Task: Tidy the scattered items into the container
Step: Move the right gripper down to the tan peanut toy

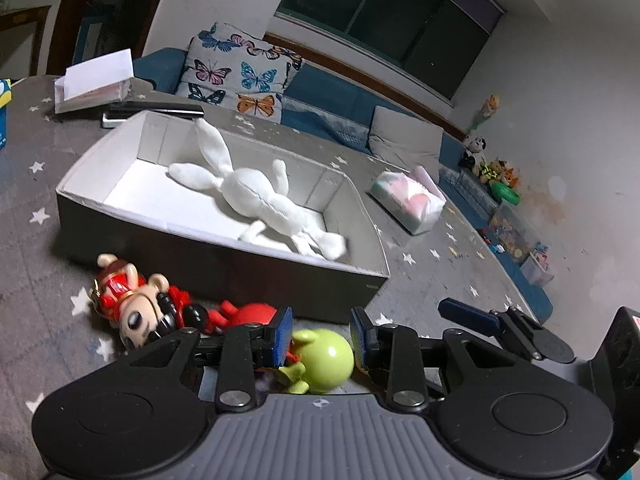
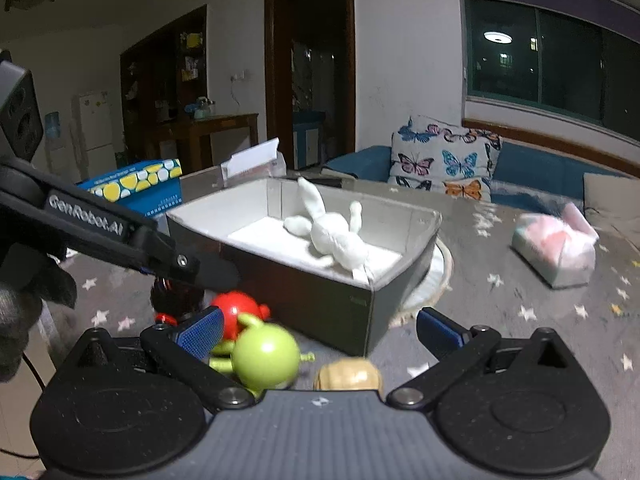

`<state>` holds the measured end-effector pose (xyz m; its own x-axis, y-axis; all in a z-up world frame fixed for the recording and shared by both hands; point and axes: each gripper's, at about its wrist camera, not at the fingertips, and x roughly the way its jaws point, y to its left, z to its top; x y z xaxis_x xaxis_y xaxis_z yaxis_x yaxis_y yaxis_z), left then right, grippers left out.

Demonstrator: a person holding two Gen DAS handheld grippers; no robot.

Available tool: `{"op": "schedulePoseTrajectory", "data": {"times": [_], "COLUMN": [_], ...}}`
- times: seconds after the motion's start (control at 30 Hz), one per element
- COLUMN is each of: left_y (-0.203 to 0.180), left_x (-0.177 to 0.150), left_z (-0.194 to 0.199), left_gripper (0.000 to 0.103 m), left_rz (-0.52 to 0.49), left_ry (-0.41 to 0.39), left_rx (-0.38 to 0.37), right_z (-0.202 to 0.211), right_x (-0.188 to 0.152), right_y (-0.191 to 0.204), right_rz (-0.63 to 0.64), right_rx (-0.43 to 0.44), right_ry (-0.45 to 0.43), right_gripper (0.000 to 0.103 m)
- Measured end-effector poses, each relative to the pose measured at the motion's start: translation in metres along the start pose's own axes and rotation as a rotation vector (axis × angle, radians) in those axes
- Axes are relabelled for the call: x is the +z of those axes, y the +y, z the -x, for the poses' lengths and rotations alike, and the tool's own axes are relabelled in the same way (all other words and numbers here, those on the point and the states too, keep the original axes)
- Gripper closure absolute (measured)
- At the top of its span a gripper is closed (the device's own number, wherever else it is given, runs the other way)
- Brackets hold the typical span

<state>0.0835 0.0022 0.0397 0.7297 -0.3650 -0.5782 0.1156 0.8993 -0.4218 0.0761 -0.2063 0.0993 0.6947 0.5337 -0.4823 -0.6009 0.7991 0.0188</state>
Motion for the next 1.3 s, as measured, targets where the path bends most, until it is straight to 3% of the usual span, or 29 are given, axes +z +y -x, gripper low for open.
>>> {"op": "schedulePoseTrajectory", "data": {"times": [0.63, 1.3], "left_y": [-0.041, -0.046], "left_x": [-0.017, -0.010], "left_z": [-0.031, -0.059], "left_gripper": [0.069, 0.069], "left_rz": [-0.106, -0.104], "left_ry": [0.113, 0.157], "left_rx": [-0.087, -0.086], "right_z": [-0.007, -0.015], "right_x": [-0.035, -0.049], "right_y": [-0.016, -0.031], "right_rz": [-0.088, -0.167], "right_rx": [-0.025, 0.011], "right_ry": [0.088, 0.133], "right_gripper": [0.000, 0.000]}}
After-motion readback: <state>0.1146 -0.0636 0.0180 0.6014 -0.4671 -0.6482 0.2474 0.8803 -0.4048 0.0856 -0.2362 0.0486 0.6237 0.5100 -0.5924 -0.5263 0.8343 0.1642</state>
